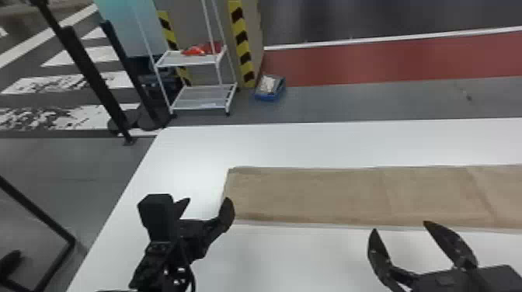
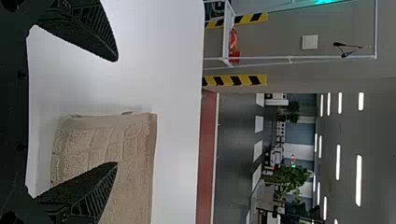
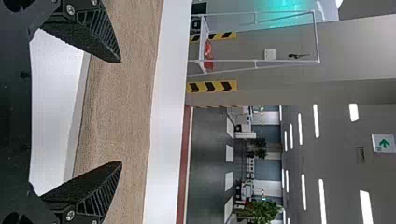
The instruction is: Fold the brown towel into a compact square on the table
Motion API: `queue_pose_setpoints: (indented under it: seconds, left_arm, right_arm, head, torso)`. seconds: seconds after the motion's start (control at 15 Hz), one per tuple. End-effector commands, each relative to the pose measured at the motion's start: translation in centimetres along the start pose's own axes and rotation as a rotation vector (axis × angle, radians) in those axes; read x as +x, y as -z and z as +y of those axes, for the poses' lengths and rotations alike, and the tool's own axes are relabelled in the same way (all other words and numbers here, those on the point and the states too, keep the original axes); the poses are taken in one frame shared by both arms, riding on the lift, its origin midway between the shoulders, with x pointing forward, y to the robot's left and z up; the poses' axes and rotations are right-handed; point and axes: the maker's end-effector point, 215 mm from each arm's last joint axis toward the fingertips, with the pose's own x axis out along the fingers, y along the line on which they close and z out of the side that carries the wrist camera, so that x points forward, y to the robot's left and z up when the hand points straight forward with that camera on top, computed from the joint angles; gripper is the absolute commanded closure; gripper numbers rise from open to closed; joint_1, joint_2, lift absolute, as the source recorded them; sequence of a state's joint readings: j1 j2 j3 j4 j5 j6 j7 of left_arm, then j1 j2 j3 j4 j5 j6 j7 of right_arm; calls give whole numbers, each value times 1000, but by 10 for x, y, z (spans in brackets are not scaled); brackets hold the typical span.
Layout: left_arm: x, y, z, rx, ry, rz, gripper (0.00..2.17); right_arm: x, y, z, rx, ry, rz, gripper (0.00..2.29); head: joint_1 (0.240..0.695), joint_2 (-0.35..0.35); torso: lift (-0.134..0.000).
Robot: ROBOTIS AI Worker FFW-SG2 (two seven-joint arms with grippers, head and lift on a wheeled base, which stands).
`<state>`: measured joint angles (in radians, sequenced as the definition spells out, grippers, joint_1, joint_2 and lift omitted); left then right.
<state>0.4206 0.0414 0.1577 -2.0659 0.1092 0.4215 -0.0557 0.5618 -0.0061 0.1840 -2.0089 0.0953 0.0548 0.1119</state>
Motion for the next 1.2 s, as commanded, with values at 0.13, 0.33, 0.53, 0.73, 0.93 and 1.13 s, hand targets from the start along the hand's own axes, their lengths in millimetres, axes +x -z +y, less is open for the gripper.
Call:
queue_pose_setpoints:
  seconds: [0.13,0.33,0.53,0.73,0.93,1.13]
  left_arm:
    - [26,8,-18,-90,62,54,87]
    - [40,10,-27,-128,85,60,87]
    - [53,19,-20,-137,65,66,87]
    - [64,35,-15,-139,53,99,87]
    - [67,40,-14,-135,54,112,167]
    - [63,43,-19,-136,112,116,805]
  right_arm:
    - [7,5,3,4,-2,17,110]
    - [11,9,4,4,-6,28,110]
    - [14,11,12,8,-21,37,113]
    - [16,12,13,7,-24,40,113]
    - [17,12,13,7,-24,40,113]
    - [18,14,14,7,-26,43,113]
  head:
    - [695,255]
    - [695,229]
    - [695,224]
    - [695,237]
    - [695,241]
    - [695,240]
  torso:
    - [-119]
    - [-119]
    - [-119]
    - [-119]
    - [-119]
    - [-119]
